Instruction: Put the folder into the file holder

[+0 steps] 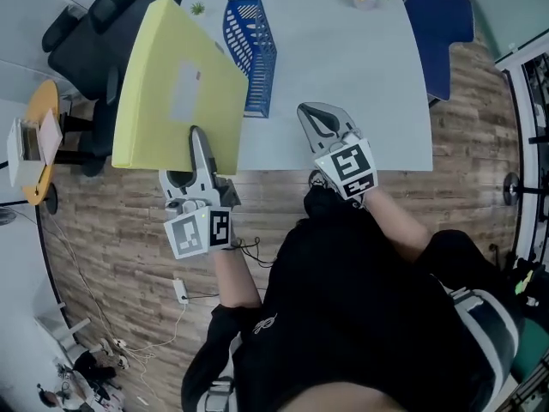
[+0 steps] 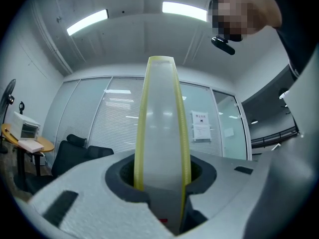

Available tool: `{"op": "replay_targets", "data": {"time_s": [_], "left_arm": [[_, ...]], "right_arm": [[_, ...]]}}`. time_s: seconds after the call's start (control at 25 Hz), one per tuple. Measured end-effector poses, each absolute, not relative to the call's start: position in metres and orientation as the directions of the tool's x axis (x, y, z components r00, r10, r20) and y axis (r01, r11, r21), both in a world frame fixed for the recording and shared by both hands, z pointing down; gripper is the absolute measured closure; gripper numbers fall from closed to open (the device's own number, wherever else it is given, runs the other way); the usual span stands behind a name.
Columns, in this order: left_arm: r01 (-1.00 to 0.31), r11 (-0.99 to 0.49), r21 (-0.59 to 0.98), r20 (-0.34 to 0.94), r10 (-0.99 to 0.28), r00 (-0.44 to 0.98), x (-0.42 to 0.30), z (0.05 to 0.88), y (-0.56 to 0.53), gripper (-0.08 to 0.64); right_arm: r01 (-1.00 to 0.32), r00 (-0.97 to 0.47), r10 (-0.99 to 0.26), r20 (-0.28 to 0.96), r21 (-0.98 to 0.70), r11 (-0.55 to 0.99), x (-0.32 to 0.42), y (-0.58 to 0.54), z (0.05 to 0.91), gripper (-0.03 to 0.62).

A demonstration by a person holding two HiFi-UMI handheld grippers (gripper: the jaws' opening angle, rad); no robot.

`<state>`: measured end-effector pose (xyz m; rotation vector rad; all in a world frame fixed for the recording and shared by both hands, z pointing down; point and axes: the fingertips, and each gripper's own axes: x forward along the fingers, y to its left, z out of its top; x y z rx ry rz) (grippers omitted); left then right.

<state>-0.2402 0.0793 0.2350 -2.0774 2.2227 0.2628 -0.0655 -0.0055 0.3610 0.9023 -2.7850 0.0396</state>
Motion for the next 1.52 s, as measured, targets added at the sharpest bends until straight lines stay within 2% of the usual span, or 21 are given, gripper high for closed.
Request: {"op": "replay_targets", "data": {"time_s": [0.56,0.84,1.08,1.52], "left_arm": [[-0.993,0.106,0.054,-0.191,-0.975,-0.114,-0.244,0.253,-0.005,0.410],[-0.993,0.112,0.046,-0.213,-0.970,-0.120,-0.239,0.263,-0.024,0.407],[-0.996,0.084,0.018,-0.212,-0.974,-0.086,-0.236,0.279,-0.050,0.407],[-0.993,0.107,0.047,-0.235,-0.965,-0.115,-0.245,0.299,-0.066,0.402]], "right_arm": [[-0.627,-0.765,-0.611,0.204,-0.015,0.779,-0.048,-0.083,0.384,0.588],[-0.656,-0.739,-0.637,0.221,-0.020,0.754,-0.030,-0.097,0.398,0.588],[-0.656,-0.740,-0.631,0.236,-0.040,0.754,-0.034,-0.106,0.408,0.588],[-0.663,-0.729,-0.638,0.249,-0.024,0.748,-0.040,-0.120,0.414,0.588]]}}
